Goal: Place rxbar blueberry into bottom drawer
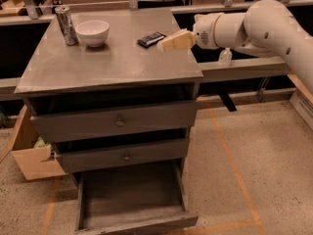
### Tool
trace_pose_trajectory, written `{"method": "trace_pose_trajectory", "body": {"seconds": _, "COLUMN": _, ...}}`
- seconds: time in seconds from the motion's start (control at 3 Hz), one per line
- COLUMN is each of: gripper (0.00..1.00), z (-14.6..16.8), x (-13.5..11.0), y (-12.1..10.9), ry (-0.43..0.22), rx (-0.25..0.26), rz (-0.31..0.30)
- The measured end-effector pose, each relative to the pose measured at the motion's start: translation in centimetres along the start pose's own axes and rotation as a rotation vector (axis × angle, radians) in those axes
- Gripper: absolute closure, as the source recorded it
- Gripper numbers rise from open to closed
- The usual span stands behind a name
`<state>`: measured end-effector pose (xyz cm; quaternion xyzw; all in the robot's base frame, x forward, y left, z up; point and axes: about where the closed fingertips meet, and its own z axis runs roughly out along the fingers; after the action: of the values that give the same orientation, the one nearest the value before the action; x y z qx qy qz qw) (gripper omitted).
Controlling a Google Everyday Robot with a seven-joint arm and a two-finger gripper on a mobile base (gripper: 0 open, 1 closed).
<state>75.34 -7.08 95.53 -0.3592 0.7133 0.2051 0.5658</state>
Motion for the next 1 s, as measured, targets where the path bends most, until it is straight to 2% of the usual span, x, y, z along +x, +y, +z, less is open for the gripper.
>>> {"method": "trace_pose_trajectory", "body": {"seconds": 0.33, "gripper": 0.0, "z": 0.3, "x": 0.4, "y": 0.1, "ry": 0.003, "rx": 0.005, "rz": 0.016}}
{"method": "trace_pose_trajectory", "body": {"seconds": 0.67, "gripper": 0.0, "z": 1.4, "x": 2.4, "y": -1.4, "ry": 0.027, "rx": 0.014, "rz": 0.052}}
{"method": "trace_pose_trajectory", "body": {"seconds": 1.0, "gripper": 0.0, "z": 1.9, "x": 4.5, "y": -2.7, "ry": 0.048, "rx": 0.065, "rz": 0.06}}
